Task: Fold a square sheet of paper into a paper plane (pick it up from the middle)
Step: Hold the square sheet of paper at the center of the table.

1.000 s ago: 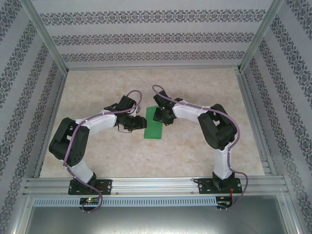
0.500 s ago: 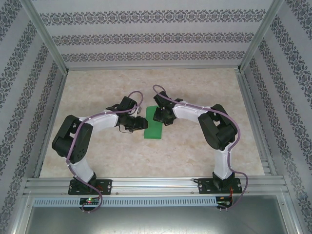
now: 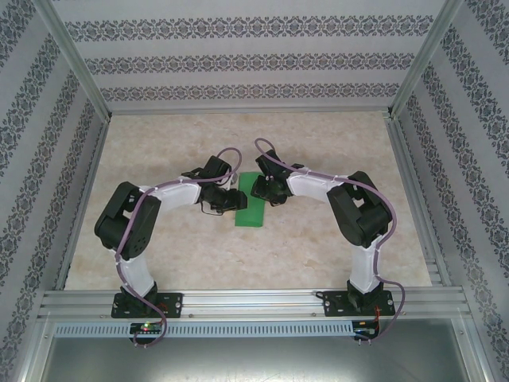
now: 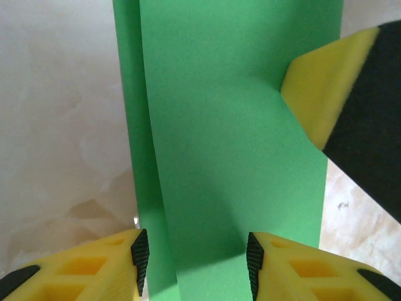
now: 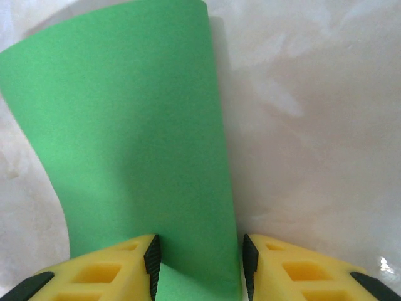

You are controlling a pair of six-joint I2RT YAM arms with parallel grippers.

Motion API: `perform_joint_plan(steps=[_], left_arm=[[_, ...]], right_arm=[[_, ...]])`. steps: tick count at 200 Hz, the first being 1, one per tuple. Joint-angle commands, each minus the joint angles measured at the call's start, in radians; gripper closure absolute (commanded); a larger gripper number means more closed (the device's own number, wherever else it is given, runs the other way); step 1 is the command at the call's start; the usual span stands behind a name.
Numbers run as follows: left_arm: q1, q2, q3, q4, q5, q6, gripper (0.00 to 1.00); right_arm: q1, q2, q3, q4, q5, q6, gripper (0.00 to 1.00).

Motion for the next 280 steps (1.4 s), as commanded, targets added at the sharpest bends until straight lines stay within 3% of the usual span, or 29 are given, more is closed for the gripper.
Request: perform_joint_plan(steps=[1,76,185,280], left_arm=[[-0.02,0.02,0.033,-0.029,-0.053,0.02,0.52],[-0.023,-0.01,0.018,-0.003,-0.037,0.003,0.6],[-0.014,-0.03,0.027,-0.058,-0.074,0.028,0.87],[0.017,-0.028,0.018,-0.075,-0.091,0.046,0.95]], right_arm=[[0.005,-0.015,-0.024,0.023,-0.06,0.011,0.58],[-0.004,-0.021,-0.038,0.034,-0.064,0.001,0.58],[-0.008,-0.034,-0.041,0.031,-0.061,-0.017,0.57],[-0.02,-0.07,-0.04,0.012,-0.055,-0.059,0.48]])
